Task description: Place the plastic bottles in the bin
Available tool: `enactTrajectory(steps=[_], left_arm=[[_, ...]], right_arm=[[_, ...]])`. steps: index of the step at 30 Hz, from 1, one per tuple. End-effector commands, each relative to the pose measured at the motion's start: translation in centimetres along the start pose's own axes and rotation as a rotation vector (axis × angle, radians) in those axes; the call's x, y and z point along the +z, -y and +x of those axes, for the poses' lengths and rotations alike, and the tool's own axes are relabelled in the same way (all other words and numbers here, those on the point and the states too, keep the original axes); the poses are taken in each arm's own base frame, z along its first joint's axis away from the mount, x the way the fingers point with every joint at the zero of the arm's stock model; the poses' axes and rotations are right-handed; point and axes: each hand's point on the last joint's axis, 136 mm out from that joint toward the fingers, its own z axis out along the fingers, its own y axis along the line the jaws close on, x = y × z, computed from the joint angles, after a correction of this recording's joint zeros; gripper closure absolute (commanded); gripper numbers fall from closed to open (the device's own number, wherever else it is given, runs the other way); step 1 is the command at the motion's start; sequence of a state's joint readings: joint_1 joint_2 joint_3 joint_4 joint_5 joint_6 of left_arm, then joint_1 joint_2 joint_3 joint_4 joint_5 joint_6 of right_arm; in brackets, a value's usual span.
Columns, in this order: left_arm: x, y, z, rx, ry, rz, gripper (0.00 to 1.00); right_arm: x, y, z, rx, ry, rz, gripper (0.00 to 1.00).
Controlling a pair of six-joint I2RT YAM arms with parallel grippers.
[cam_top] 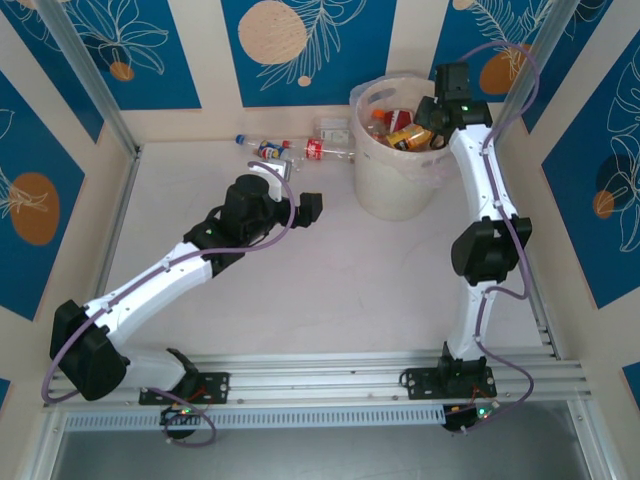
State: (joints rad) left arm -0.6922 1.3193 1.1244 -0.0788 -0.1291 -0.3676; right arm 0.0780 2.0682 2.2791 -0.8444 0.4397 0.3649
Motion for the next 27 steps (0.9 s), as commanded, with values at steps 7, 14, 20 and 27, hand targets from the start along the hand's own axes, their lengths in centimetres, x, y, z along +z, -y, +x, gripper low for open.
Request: enactTrajectory(steps=[7, 14, 20, 27], left_arm=[[0.5, -1.2, 0.0, -0.018, -0.004, -0.04, 0.0], [1.3, -3.3, 0.0, -0.047, -0.029, -0.118, 0.0], [2.1, -5.7, 0.0, -0.092, -0.043, -0.201, 0.0], [2.9, -7.4, -0.3, -0.139, -0.027, -0.241, 0.0]], right_arm=[[3.1, 1.8, 2.7, -0.081, -0.125, 0.085, 0.51], [4.5, 1.6, 3.1, -0.07, -0.177, 0.051, 0.51], [2.3, -0.2, 1.1, -0.085, -0.101, -0.005, 0.39], [-2.7, -2.4, -3.0, -0.093, 0.041, -0.102, 0.26]])
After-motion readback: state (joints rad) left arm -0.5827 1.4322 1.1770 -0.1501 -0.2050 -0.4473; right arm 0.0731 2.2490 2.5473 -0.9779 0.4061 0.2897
